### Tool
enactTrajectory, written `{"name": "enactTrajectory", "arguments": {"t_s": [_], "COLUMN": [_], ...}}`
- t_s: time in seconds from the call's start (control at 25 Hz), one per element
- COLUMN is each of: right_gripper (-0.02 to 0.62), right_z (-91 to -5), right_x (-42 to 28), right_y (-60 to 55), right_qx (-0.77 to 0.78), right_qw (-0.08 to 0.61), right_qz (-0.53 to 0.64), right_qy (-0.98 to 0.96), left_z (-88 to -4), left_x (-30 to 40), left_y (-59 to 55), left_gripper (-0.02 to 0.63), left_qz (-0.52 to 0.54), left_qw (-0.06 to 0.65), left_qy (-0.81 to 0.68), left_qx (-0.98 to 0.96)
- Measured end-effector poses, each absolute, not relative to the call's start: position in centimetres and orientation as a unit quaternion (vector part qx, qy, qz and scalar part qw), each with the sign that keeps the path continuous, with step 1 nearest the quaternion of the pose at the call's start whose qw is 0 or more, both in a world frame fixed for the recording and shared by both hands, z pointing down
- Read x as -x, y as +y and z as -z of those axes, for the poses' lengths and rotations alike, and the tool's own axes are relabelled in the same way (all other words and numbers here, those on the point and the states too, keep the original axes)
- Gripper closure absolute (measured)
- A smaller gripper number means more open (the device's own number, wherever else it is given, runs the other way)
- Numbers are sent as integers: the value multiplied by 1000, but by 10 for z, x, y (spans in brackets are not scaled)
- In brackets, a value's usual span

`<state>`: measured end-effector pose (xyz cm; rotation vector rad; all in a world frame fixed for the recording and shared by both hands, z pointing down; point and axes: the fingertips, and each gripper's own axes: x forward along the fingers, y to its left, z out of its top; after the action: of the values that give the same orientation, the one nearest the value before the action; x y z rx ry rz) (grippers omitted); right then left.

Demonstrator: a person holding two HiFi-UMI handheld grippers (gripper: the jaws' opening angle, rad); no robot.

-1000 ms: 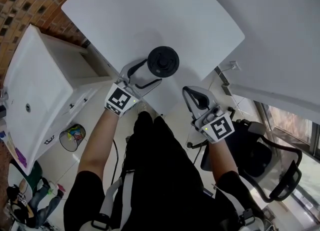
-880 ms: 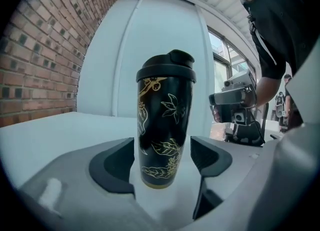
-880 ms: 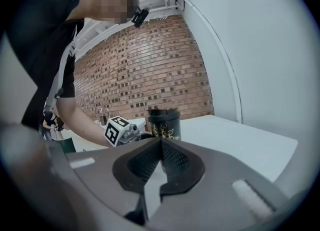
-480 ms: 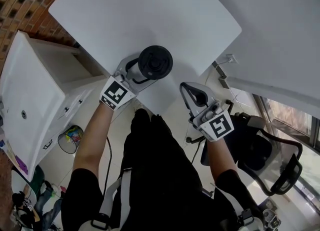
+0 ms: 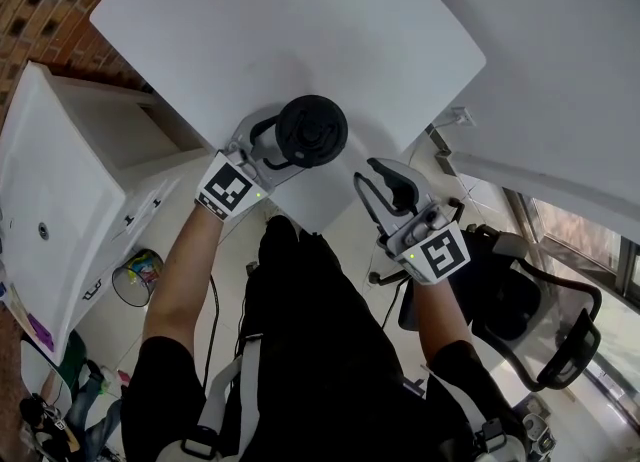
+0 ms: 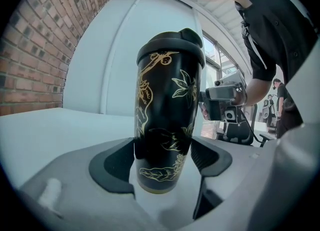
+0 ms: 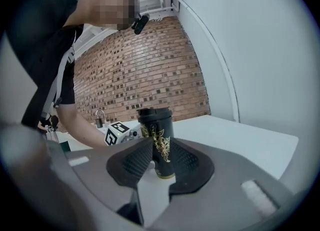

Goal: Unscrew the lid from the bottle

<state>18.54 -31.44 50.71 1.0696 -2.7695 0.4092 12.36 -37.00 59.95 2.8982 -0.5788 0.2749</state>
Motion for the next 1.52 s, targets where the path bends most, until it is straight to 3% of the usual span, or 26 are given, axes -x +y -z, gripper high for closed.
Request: {"name": "enactTrajectory", "arguments": {"t_s": [0.16,0.4,0.8,1.36,1.52], "right_gripper": [485,468,132,124,163], "right_z": [-505,-502,-478,-477,-475], "right_x": [-182,-182,-128,-98,-98], "right_y": [-317,-324,-349,-368,-371], "right_qx": [-351,-354,-328,-338,-335], "right_qw": [71,66,46,17,13], "right_qz": [-134,-128,-52,-34,-32], "right_qy": [-924,-924,-942,-941,-942], "left_z": [-603,-606,-605,-605,-605], "left_x": [-130,-141,-141,-143,-142], "left_y": [-372,-375,-376,-376,-376], "left_gripper": [206,206,221,221,221], "left_qz": [-108,-114,-111,-111,-111], "left_qw": [75,75,74,75,77], "left_qy": [-191,-178,-179,-180,-178], "left_qx": [-973,-975,-975,-975,-975]}}
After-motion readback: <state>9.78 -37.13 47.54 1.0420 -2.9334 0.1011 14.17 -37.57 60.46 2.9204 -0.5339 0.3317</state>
